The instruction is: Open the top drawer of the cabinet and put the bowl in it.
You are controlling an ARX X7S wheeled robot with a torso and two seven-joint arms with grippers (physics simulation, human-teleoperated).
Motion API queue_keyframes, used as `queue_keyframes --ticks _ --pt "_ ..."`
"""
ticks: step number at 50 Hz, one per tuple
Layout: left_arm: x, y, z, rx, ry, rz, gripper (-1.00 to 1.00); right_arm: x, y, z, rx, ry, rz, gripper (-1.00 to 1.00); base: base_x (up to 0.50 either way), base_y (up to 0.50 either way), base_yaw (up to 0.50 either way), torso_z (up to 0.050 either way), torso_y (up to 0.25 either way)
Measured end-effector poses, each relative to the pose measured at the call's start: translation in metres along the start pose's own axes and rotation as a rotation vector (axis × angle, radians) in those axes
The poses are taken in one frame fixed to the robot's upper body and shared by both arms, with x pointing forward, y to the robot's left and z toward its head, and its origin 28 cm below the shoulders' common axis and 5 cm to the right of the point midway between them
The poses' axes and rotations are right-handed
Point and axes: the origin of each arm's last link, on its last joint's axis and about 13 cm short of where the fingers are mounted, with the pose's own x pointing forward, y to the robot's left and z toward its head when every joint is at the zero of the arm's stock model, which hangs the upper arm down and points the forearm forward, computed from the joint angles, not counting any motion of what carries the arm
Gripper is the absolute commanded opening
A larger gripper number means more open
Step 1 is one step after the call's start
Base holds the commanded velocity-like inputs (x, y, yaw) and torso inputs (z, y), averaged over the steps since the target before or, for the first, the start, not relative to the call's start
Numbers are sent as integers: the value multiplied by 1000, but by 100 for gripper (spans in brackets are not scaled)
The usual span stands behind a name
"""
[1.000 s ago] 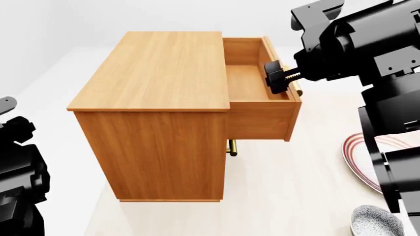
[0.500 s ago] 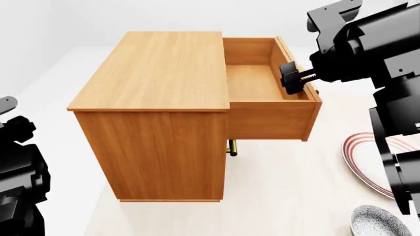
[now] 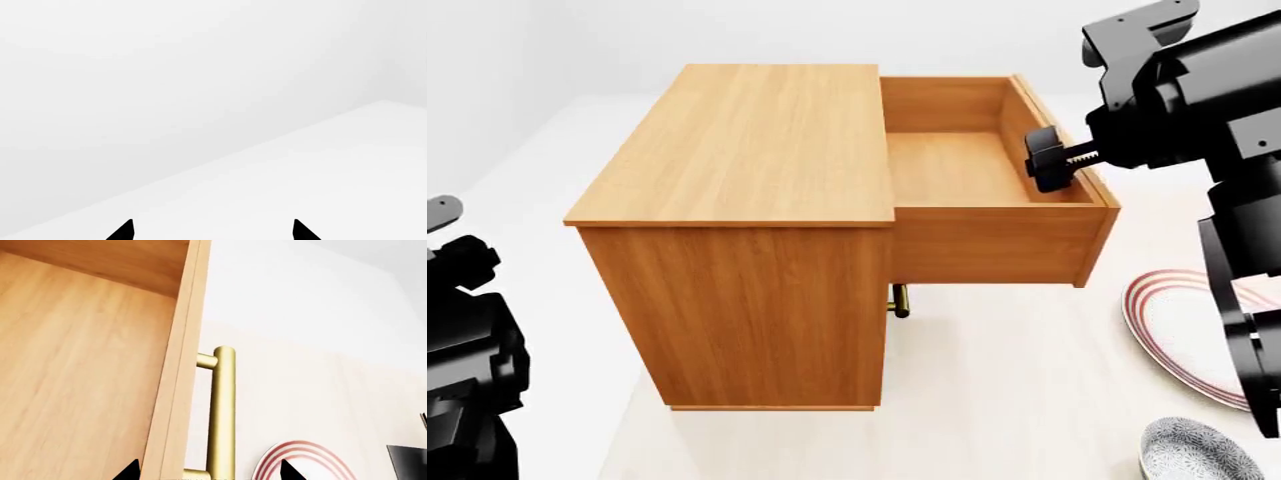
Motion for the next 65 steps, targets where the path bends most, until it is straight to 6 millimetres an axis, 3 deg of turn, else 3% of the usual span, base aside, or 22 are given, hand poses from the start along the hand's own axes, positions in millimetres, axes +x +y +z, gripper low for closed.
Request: queue_keyframes --ticks 18,46,54,65 --pt "0 -1 1 -4 -1 -3 100 1 -9 -3 -20 13 -71 100 0 0 0 0 0" --pt "0 -1 2 -4 -3 -4 100 1 -16 -5 38 3 -39 100 0 0 0 0 0" --pt "0 -1 2 -3 -4 -5 100 -19 -27 4 116 -90 -18 100 0 0 0 0 0" --pt "0 -1 2 -6 -3 -3 100 -73 -47 11 298 -261 91 100 0 0 0 0 0"
